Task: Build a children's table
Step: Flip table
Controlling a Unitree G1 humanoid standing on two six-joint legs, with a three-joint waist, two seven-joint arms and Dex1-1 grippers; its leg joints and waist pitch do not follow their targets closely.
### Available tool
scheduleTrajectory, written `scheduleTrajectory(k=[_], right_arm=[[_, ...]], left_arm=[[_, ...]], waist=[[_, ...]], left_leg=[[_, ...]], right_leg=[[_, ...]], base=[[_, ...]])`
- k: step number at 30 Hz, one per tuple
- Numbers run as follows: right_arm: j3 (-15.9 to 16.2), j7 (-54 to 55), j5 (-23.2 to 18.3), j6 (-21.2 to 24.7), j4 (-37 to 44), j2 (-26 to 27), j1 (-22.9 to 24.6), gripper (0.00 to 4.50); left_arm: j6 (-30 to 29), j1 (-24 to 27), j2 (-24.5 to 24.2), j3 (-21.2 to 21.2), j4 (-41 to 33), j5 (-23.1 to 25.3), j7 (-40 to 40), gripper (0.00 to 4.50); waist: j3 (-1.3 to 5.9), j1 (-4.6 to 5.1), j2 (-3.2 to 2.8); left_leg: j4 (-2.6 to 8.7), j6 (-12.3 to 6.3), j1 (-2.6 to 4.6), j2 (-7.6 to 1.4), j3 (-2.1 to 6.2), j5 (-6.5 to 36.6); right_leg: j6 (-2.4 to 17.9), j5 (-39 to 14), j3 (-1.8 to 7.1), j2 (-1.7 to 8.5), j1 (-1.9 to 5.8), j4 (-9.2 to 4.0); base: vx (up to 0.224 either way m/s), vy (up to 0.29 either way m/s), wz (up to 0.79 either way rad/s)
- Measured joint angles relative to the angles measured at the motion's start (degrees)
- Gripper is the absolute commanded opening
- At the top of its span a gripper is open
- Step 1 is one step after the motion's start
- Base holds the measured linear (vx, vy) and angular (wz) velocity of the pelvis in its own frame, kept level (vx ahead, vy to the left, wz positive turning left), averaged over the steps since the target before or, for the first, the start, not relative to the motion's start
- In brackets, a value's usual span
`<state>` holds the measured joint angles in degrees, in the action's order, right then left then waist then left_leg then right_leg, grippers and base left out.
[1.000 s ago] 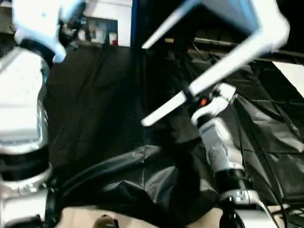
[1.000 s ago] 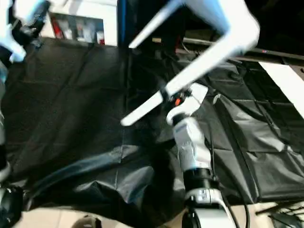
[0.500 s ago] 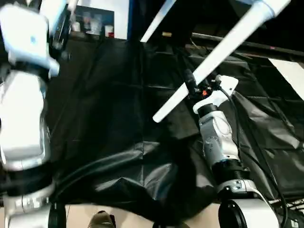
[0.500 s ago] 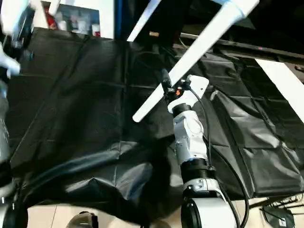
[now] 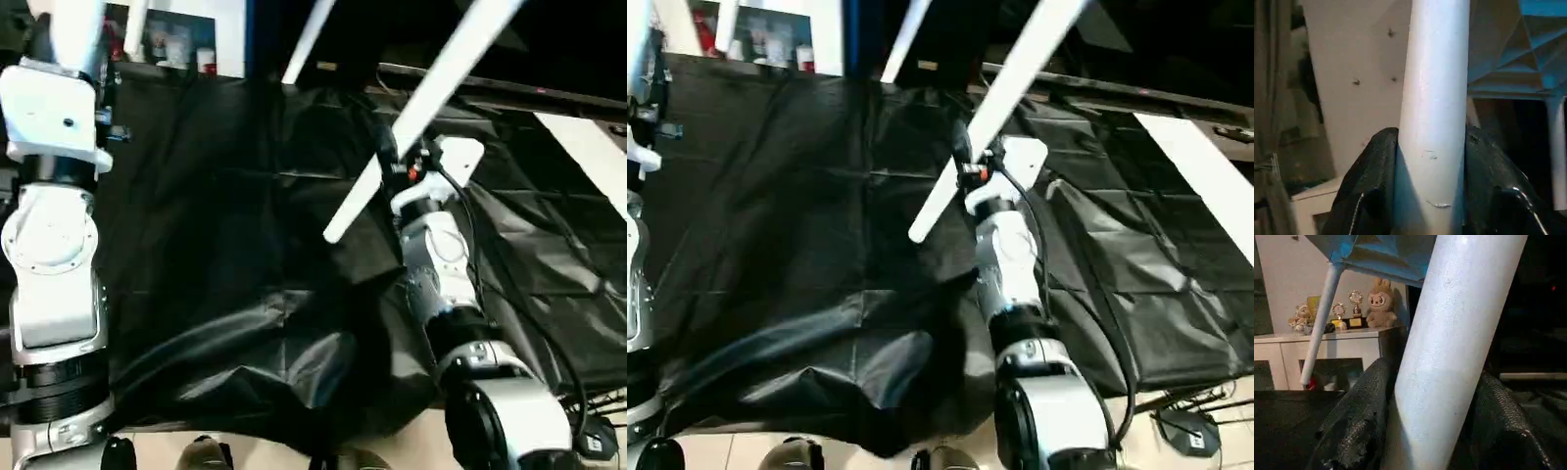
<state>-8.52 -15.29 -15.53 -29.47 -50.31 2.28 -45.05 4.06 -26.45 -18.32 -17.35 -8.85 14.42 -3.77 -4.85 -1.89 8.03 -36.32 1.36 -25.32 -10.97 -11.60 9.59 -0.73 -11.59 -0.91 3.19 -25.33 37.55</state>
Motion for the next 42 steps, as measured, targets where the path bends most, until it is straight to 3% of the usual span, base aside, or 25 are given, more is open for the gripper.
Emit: scheduleTrajectory(k=[4,12,15,25,31,39,42], right_arm=[[0.17,0.51,0.65,-3.56,-2.26,0.37,-1.86,1.84],[0.17,2.78,2.62,-7.53,-5.11,0.39,-4.40,1.84],[0.33,3.02,2.90,-8.79,-5.50,0.39,-4.89,1.84],[1.92,3.66,4.33,-10.87,-6.18,0.49,-5.51,1.84],[3.74,3.62,6.46,-11.91,-6.50,0.83,-5.48,1.84],[5.49,3.62,8.47,-13.67,-6.49,0.70,-3.67,1.84],[6.88,3.52,9.90,-15.94,-5.76,0.21,-2.88,1.84]], left_arm=[[2.56,0.04,-0.89,-0.30,0.92,2.88,2.87,1.64],[3.83,0.04,-1.12,-0.43,1.41,4.71,5.40,1.61],[3.84,0.04,-1.12,-0.43,1.40,5.02,6.29,1.61],[4.08,2.05,-1.03,-2.00,1.30,4.35,8.26,1.61],[8.38,8.41,0.88,-4.73,-0.04,2.78,10.99,1.61],[12.47,15.75,3.38,-5.08,-0.73,-0.51,12.30,1.61],[13.52,18.67,4.68,-5.24,-0.40,-2.67,12.56,1.61]], waist=[[-0.03,0.24,0.03],[-0.15,0.66,0.19],[-0.17,0.69,0.21],[-0.43,1.52,0.70],[-0.44,3.08,0.69],[-0.43,3.03,0.70],[-0.30,2.35,0.88]], left_leg=[[-0.20,0.03,-0.68,-0.05,-0.07,-0.03],[-0.28,0.02,-0.96,-0.12,-0.16,-0.02],[-0.38,0.04,-1.37,-0.14,-0.18,-0.04],[-0.44,0.05,-1.43,-0.24,-0.22,-0.04],[-0.44,0.00,-1.31,-0.35,-0.26,0.00],[-0.42,-0.16,-0.82,-0.52,-0.29,0.12],[-0.41,-0.13,-0.61,-0.68,-0.30,0.14]], right_leg=[[0.06,-0.03,0.01,0.00,-0.78,0.41],[0.10,-0.05,0.03,-0.02,-1.14,0.51],[0.03,0.00,0.04,-0.03,-1.63,0.70],[0.02,0.00,0.06,-0.10,-1.70,0.70],[-0.07,0.05,0.09,-0.18,-1.73,0.69],[0.35,-0.16,0.10,-0.22,-1.63,0.92],[0.54,-0.26,0.01,-0.31,-1.39,0.94]], base=[[0.000,0.000,0.00],[0.000,0.000,0.00],[0.000,0.000,0.00],[0.000,0.000,0.00],[0.000,0.000,0.00],[0.000,0.000,0.00],[0.000,0.000,0.00]])
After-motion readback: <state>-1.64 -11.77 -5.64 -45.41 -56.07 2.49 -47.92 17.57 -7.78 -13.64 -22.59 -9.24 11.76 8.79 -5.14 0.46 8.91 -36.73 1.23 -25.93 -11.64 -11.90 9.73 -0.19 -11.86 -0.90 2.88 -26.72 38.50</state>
